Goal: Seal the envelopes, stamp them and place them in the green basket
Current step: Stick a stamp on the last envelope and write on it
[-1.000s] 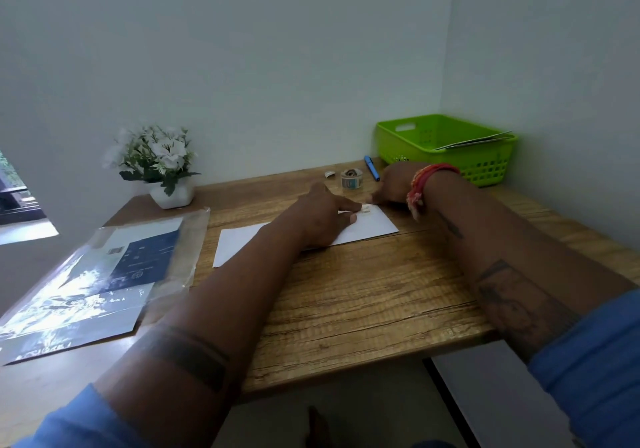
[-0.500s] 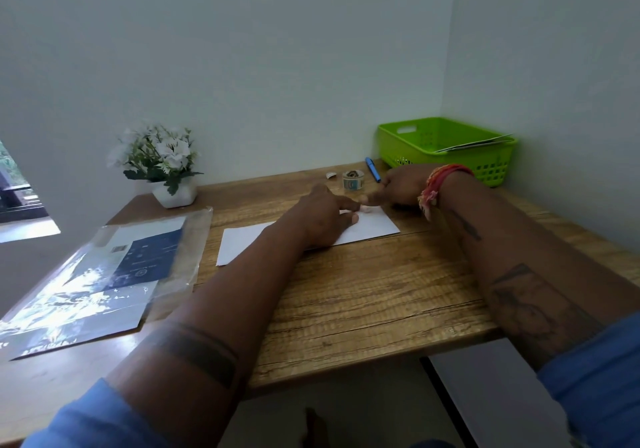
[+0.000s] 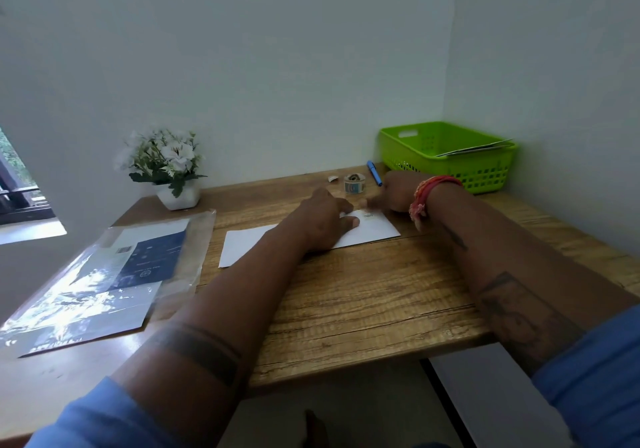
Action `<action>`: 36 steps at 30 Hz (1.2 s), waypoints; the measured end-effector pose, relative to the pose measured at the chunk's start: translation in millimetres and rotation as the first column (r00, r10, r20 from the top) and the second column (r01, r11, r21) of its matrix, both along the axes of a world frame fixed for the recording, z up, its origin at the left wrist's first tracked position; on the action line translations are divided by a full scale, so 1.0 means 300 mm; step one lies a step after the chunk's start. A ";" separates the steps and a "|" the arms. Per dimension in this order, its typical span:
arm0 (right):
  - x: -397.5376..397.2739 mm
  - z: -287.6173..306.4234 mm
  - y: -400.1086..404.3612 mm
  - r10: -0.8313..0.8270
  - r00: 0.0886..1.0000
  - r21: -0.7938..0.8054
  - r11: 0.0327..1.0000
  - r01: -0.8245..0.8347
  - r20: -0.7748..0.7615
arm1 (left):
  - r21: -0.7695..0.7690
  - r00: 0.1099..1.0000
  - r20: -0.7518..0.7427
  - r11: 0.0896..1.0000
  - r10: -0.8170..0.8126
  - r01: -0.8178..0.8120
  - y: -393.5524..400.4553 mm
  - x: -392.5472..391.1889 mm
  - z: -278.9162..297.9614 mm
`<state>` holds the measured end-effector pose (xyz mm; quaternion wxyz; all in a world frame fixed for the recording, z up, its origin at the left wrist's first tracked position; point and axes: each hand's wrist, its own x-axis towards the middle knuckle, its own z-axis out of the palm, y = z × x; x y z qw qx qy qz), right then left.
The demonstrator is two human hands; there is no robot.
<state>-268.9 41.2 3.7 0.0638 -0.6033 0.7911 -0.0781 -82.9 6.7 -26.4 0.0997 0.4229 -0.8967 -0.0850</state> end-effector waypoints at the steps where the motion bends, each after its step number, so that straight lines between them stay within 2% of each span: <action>1: 0.000 0.001 0.000 0.002 1.000 0.005 1.000 -0.002 -0.012 | -0.003 1.000 -0.003 1.000 0.003 -0.003 0.000 0.000 0.001; 4: 0.009 -0.007 -0.002 -0.015 0.999 -0.033 0.999 0.014 -0.032 | -0.004 1.000 -0.002 1.000 0.020 -0.020 0.012 0.001 -0.004; 7: 0.014 -0.012 0.014 0.022 0.998 -0.101 0.995 -0.016 0.058 | -0.052 0.997 -0.069 0.998 0.028 -0.032 0.032 0.008 -0.008; 10: 0.000 0.001 0.056 0.113 0.968 -0.149 0.985 -0.081 0.222 | -0.215 0.970 -0.224 0.966 0.098 -0.147 0.046 0.030 0.006; 12: -0.003 0.002 0.076 0.141 0.956 -0.149 0.983 -0.105 0.256 | -0.313 0.972 -0.147 0.923 0.184 -0.222 0.051 0.047 0.016; 13: 0.000 0.000 0.078 0.138 0.955 -0.142 0.985 -0.103 0.263 | -0.308 0.970 -0.088 0.919 0.229 -0.245 0.055 0.054 0.017; 15: 0.010 -0.006 0.077 0.121 0.951 -0.133 0.987 -0.085 0.284 | -0.221 0.959 -0.077 0.933 0.273 -0.283 0.057 0.059 0.014; 19: 0.032 -0.011 0.080 0.110 0.953 -0.138 0.988 -0.073 0.282 | -0.118 0.936 -0.205 0.942 0.287 -0.315 0.044 0.048 0.001; 23: 0.026 -0.002 0.092 0.145 0.894 -0.229 0.972 -0.049 0.424 | -0.077 0.922 -0.281 0.951 0.268 -0.300 0.038 0.050 0.004; 25: 0.026 0.009 0.100 0.168 0.844 -0.256 0.966 -0.038 0.509 | -0.076 0.901 -0.364 0.957 0.234 -0.279 0.042 0.058 0.016; 27: 0.029 0.013 0.111 0.173 0.756 -0.246 0.969 -0.016 0.631 | -0.110 0.884 -0.428 0.960 0.189 -0.259 0.053 0.064 0.027; 30: 0.039 0.011 0.159 0.157 0.643 -0.235 0.971 0.037 0.750 | -0.236 0.871 -0.469 0.930 0.146 -0.282 0.086 0.065 0.033; 33: 0.040 0.008 0.227 0.127 0.504 -0.244 0.954 0.173 0.854 | -0.359 0.842 -0.526 0.866 0.119 -0.347 0.142 0.068 0.042; 36: 0.029 0.025 0.278 0.137 0.329 -0.250 0.910 0.332 0.934 | -0.326 0.815 -0.569 0.881 0.106 -0.342 0.217 0.059 0.078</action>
